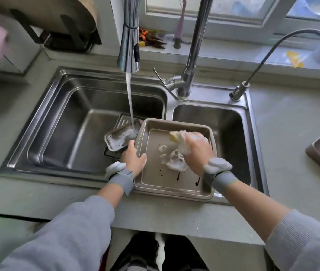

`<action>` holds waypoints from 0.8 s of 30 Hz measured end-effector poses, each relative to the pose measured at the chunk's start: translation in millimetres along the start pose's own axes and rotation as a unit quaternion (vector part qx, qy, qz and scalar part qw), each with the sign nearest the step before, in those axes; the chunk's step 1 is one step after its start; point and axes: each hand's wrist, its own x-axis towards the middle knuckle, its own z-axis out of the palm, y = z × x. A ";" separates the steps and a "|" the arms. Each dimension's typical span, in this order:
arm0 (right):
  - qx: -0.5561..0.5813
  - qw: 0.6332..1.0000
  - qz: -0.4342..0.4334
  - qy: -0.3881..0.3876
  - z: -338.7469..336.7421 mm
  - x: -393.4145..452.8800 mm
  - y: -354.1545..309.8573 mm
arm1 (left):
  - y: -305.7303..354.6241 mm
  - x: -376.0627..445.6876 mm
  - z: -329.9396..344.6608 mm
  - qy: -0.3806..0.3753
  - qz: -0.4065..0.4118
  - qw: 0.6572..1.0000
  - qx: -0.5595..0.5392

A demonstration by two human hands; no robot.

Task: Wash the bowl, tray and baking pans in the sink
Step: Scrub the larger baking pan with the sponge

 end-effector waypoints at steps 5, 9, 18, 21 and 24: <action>-0.144 0.921 -0.119 -0.343 27.6 -43.3 1.4 | 12.2 1.9 3.0 -0.015 -0.039 0.997 0.061; -0.160 0.949 -0.026 -0.272 26.4 11.5 8.6 | 13.7 5.9 1.9 -0.051 -0.067 0.990 0.115; -0.169 0.930 0.049 -0.322 7.7 17.6 16.3 | 13.8 4.6 0.0 -0.063 -0.075 0.987 0.124; -0.147 0.922 -0.019 -0.359 23.5 9.3 -11.7 | 12.0 6.8 1.4 -0.065 -0.078 0.988 0.116; -0.153 0.891 -0.073 -0.421 15.6 -32.9 5.8 | 13.0 5.0 0.1 -0.056 -0.070 0.990 0.110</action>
